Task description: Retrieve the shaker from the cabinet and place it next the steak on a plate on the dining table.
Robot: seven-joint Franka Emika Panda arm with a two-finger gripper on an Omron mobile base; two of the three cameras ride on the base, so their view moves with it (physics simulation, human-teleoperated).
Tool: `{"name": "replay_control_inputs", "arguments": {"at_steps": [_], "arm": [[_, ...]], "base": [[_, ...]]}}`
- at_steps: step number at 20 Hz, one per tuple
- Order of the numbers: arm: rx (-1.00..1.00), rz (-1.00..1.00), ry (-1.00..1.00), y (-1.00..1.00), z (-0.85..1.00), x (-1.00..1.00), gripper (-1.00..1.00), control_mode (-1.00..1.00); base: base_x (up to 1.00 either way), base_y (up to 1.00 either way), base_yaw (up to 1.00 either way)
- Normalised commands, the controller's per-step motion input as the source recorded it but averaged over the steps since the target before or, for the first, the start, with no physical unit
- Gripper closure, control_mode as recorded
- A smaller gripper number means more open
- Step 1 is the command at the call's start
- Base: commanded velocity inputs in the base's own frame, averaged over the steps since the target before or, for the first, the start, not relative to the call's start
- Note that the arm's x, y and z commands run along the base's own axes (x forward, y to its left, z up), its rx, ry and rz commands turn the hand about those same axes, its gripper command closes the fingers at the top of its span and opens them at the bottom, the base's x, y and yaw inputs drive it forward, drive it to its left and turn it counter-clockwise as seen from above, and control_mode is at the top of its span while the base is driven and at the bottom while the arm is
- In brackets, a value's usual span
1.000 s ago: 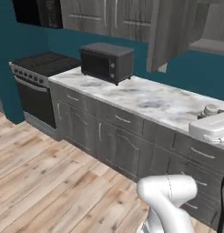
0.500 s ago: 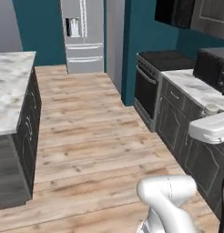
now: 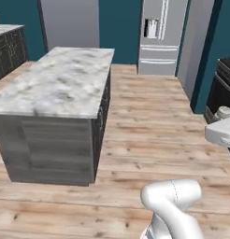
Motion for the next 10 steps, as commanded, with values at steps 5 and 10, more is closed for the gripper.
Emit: {"name": "replay_control_inputs", "arguments": {"at_steps": [5, 10], "arm": [[0.00, 0.00, 0.00, 0.00, 0.00, 0.00, 1.00, 1.00], [0.00, 0.00, 0.00, 0.00, 0.00, 0.00, 1.00, 1.00]], "base": [[0.01, 1.00, 0.24], [0.12, 1.00, 0.23]]}}
